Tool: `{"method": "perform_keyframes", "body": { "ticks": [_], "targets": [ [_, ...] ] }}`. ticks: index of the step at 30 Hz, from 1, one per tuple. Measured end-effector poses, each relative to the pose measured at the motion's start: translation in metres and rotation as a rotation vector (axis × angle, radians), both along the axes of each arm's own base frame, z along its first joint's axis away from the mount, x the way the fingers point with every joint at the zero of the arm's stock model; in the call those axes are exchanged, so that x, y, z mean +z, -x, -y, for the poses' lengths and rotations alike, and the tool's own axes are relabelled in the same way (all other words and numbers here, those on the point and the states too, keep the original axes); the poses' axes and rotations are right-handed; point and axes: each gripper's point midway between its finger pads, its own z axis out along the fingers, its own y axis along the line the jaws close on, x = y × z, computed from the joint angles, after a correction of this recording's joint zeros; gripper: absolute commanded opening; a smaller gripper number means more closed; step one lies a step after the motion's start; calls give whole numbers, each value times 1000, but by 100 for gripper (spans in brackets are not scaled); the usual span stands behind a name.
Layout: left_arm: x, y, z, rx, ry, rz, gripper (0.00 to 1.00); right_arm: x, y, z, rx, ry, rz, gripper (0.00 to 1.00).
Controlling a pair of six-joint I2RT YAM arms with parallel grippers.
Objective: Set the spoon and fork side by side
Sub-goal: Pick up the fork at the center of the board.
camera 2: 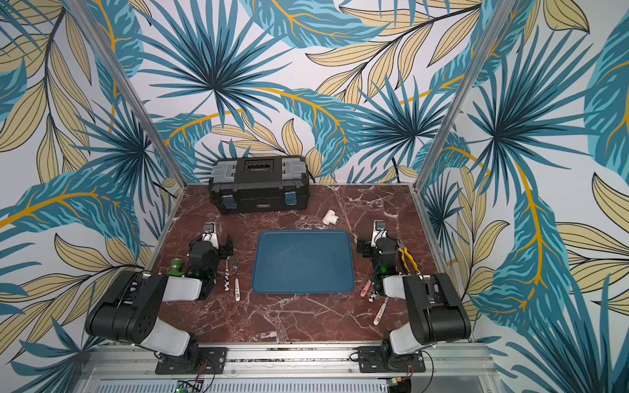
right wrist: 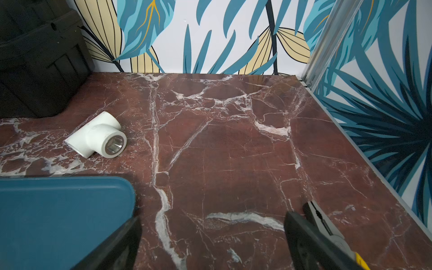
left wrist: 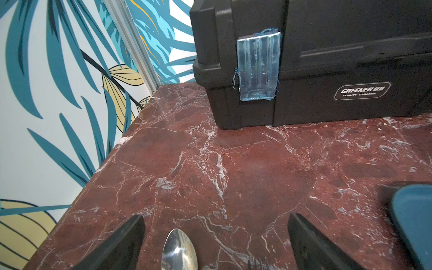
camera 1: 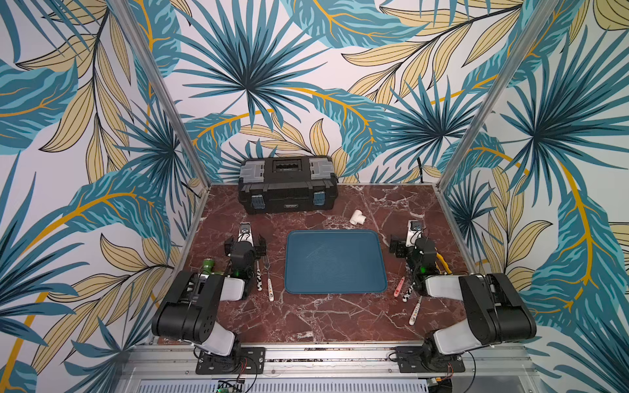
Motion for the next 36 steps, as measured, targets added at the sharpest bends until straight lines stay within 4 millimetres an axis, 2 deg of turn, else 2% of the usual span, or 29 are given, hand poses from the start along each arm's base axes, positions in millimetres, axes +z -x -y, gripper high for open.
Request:
{"method": "perform_keyframes", "body": {
  "ticks": [28,30,31,33,34,36],
  "targets": [
    [4,2,-1,19,-16,-24,100,0,0,2,-3,-2,0,100],
    [23,1,-5,64,-24,-43,100,0,0,2,-9,-3,1,100],
    [44,-3,-6,94,-16,-37,100,0,0,4,-16,-1,1,99],
    [100,-12,-9,147,23,3,100,1,1,7,-40,10,-6,99],
    [134,-14,-9,168,54,36,100,1,1,9,-58,19,-25,99],
    [195,-9,-10,189,122,97,100,13,-6,11,-99,25,-81,99]
  ]
}}
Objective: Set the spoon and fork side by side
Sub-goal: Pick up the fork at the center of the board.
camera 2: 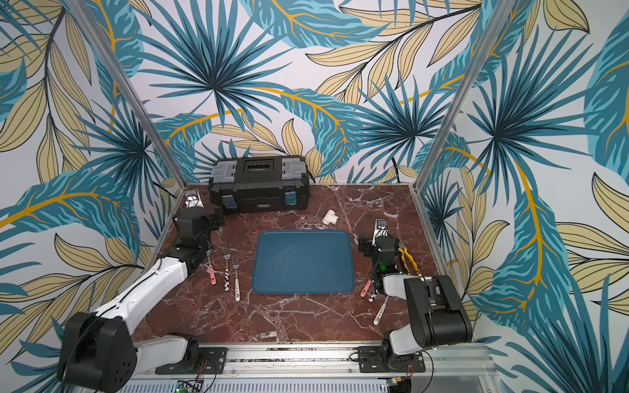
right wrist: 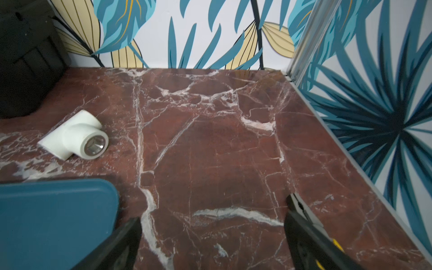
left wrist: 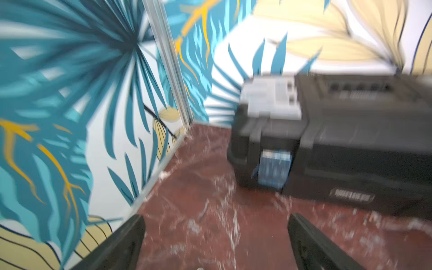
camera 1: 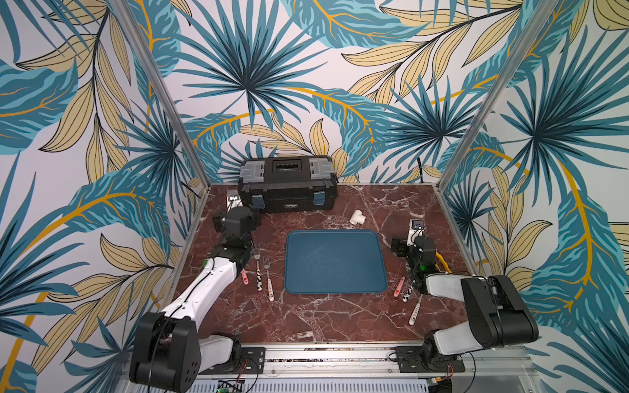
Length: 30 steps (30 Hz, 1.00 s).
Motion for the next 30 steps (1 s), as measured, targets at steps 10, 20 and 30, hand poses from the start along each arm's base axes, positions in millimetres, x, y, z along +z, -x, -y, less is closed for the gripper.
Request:
{"method": "perform_keyframes", "body": {
  "ticks": [10,20,30],
  "targets": [
    [15,51,22,-149,302,-20,44,130,4,27,-298,-253,130,83],
    [-107,80,36,-71,367,-731,37,19,46,19,-346,-226,-377,11],
    [-231,127,66,-47,537,-1236,40,9,43,11,-319,-239,-451,22]
  ]
}}
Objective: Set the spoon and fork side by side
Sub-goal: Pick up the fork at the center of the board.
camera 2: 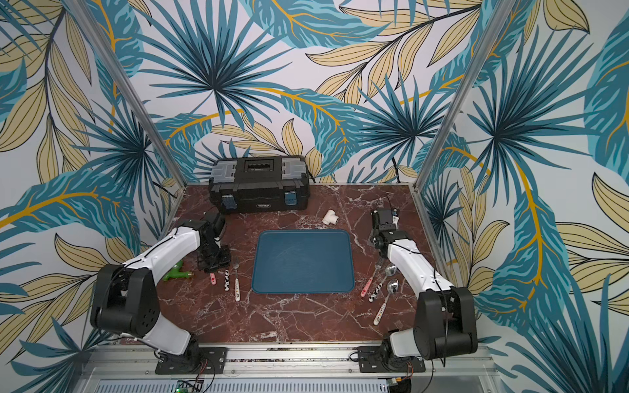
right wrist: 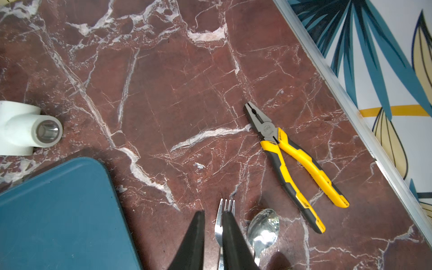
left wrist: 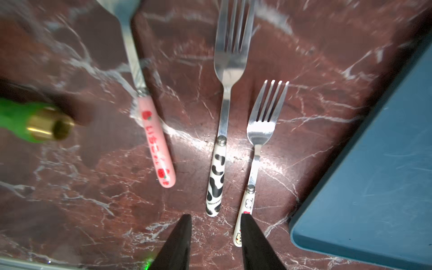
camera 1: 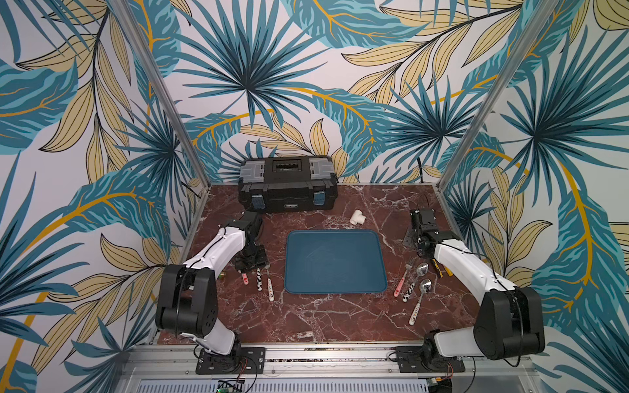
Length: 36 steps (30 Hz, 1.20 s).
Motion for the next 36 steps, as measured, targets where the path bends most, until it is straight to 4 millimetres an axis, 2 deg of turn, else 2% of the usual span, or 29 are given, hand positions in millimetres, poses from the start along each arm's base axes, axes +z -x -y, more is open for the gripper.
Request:
{"method": "perform_keyframes", "body": {
  "ticks": [9,15,24,30,36],
  "targets": [
    [-26,-7,3,-4,10,-46,41,-4,-2,-5,17,-26,-8,21],
    [-36,-14,-1,-3,-9,-36,40,-5,-3,-8,25,-37,-6,21],
    [-48,-13,-5,16,-29,-40,26,-5,-3,-7,24,-37,-5,18],
    [-49,-13,-4,35,-21,-33,15,-5,-2,-7,24,-37,-5,18],
    [-49,-14,-4,48,-20,-22,10,-5,-2,-7,24,-37,-5,18]
  ]
}}
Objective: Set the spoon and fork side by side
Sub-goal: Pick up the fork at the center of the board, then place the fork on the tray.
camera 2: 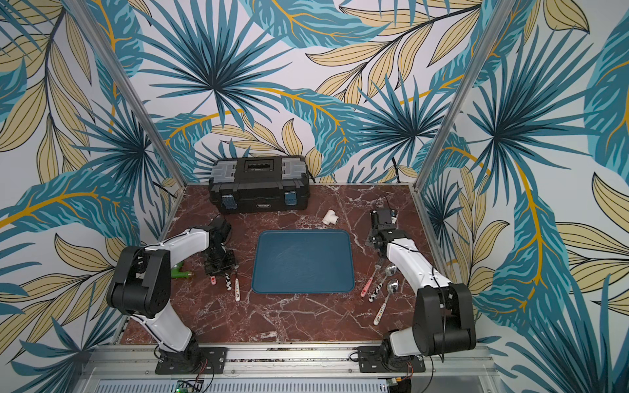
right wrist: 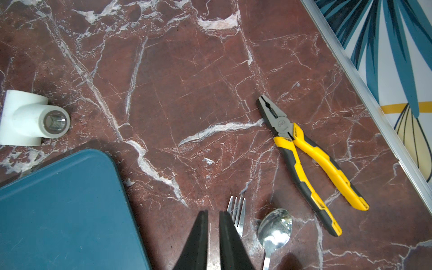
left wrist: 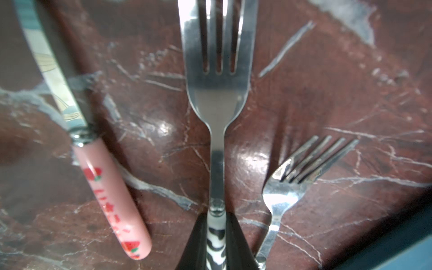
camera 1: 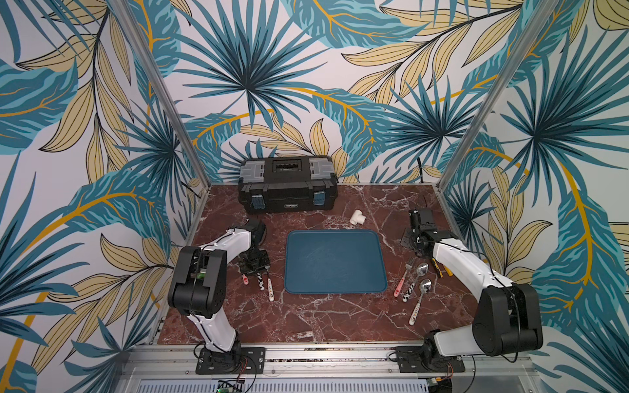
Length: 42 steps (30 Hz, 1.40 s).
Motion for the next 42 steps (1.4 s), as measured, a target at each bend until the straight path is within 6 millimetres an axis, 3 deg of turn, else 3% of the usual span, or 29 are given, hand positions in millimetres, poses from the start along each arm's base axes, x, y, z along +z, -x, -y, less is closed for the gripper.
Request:
{"method": "perform_keyframes", "body": {
  "ticks": [4,9,13,15,17,20,23,26,30,42],
  "targets": [
    [0,0,-1,0,-4,0,0,-1,0,0,0,0,-2,17],
    [7,9,-13,-10,-67,-20,0,0,1,0,0,0,1,17],
    [44,6,-10,-44,-77,47,0,1,1,0,0,-1,4,17],
    [73,-6,7,-85,-65,132,0,0,1,-1,2,-4,5,17],
    [100,-21,40,-157,-31,219,0,0,1,-1,4,-7,5,17],
    [114,-31,95,-253,41,274,0,0,1,-1,4,-7,5,17],
    [95,-28,135,-323,72,223,0,0,1,-1,4,-7,5,17],
    [64,-25,149,-338,66,145,0,0,1,-1,4,-7,5,17],
    [40,-26,150,-320,48,92,0,0,1,-1,4,-7,4,17],
    [24,-32,152,-311,41,96,0,0,2,-1,5,-6,0,17]
  ]
}}
